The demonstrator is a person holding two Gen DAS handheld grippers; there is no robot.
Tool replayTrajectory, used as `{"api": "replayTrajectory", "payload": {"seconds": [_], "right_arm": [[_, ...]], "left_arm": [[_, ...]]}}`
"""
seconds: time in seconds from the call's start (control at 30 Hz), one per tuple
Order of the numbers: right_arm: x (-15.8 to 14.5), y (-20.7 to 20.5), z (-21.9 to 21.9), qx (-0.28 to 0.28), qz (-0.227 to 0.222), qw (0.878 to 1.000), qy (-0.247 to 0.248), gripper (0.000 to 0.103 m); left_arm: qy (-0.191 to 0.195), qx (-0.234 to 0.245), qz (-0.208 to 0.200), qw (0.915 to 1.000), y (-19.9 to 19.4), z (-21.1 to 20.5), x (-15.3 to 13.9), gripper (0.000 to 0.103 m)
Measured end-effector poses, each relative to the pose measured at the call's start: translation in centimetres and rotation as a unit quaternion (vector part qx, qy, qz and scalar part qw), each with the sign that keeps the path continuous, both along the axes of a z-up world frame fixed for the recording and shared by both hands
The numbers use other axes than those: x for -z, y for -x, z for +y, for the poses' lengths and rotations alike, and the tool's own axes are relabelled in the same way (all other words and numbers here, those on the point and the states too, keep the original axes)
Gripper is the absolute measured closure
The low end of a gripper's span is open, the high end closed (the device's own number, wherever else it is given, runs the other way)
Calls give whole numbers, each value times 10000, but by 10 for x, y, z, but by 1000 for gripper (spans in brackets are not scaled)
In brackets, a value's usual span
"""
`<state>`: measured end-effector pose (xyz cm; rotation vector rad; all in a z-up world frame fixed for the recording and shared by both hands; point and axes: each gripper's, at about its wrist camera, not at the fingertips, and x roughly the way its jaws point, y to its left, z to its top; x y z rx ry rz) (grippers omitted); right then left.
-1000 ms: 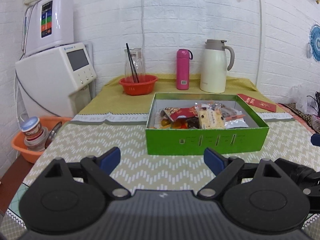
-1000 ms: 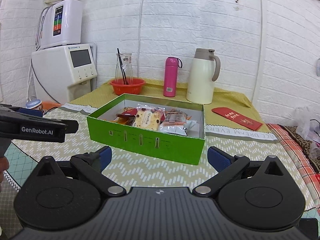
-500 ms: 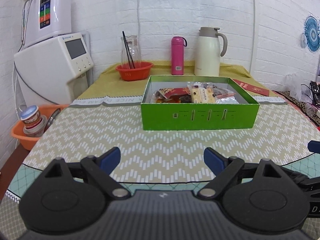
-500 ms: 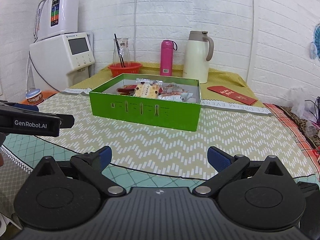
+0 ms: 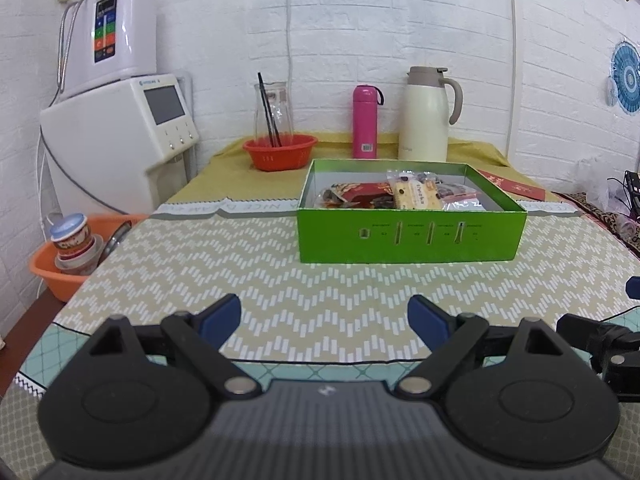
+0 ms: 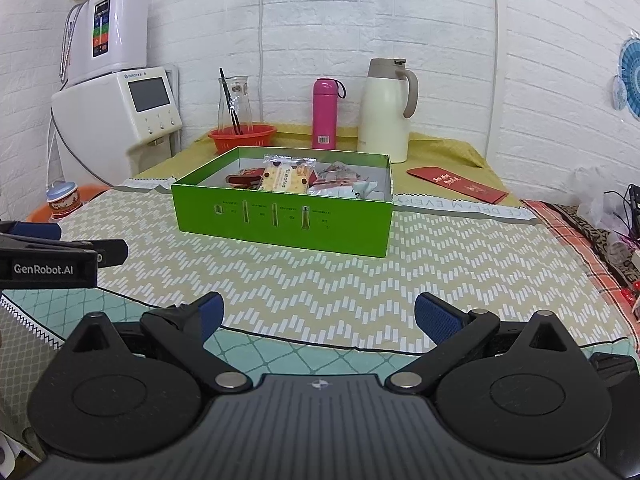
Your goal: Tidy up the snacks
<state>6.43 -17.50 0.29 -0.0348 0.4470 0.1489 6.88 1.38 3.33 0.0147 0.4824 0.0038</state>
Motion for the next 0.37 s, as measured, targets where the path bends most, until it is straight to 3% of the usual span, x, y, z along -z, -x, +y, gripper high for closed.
{"api": "replayTrajectory", "payload": {"seconds": [0.37], "right_arm": [[2, -2, 0, -11, 55, 10000, -3, 0]], "left_arm": [[102, 30, 84, 9999, -2, 1, 2, 14]]}}
